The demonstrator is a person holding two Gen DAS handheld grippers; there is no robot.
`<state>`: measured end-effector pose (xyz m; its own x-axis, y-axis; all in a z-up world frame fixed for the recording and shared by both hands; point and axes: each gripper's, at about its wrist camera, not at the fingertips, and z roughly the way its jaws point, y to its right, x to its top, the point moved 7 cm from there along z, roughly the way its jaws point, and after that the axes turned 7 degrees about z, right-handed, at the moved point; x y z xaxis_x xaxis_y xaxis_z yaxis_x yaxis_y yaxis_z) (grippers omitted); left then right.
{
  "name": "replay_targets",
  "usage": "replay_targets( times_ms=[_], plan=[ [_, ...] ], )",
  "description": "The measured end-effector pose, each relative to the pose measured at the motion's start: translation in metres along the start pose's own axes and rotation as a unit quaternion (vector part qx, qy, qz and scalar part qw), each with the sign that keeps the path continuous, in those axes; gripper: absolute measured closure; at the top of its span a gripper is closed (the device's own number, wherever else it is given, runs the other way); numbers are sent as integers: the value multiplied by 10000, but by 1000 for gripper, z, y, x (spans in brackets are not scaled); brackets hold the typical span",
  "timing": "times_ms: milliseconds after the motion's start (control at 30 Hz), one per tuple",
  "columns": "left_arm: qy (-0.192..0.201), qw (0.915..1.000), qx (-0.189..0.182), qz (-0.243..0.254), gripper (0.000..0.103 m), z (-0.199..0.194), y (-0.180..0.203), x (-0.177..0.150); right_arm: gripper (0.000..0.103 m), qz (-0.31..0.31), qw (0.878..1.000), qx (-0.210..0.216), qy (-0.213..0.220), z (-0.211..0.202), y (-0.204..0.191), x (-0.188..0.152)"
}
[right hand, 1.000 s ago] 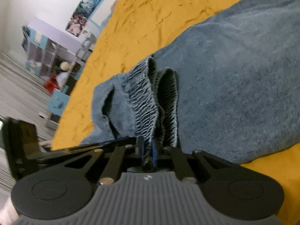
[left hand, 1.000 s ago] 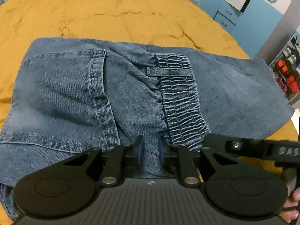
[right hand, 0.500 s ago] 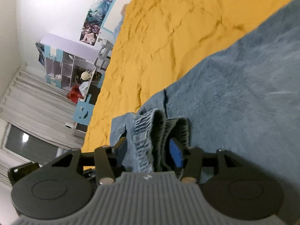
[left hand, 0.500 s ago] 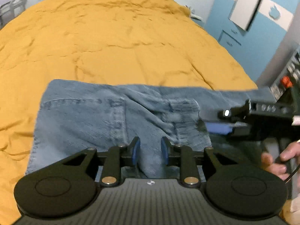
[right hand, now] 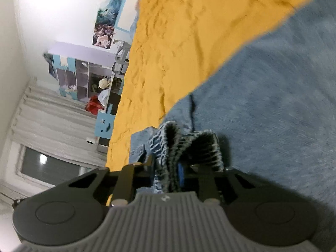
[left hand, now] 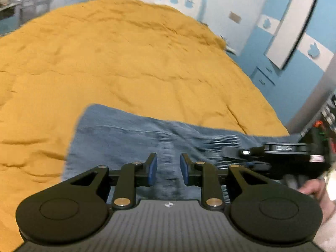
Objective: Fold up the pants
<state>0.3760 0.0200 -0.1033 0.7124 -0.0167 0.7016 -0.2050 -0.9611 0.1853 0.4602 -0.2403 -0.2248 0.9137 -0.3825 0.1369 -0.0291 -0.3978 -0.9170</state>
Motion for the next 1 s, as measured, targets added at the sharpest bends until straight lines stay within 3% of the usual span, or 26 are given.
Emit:
replay_targets(
  times_ms=[300,467,633,833,1000],
  plan=[
    [661,9958,444,-450,73,-66,-46,13,88,-1425,9878,-619,99,-39,-152,8],
    [874,9941,297,-576,77,-80,-46,19,89,-2157,9717,-926,249,-93,-235,17],
    [887,9948,42,-506,83,-67,-29,24,89,-2591,9537,-1413,573,-161,-291,31],
    [631,9975,-280,-148,87,-32,8,22,89,-2602,9413,-1850,1096,-249,-302,60],
    [285,9984,-478,87,87,9,37,12,89,-2206,9403,-2214,1351,-305,-247,91]
  ],
)
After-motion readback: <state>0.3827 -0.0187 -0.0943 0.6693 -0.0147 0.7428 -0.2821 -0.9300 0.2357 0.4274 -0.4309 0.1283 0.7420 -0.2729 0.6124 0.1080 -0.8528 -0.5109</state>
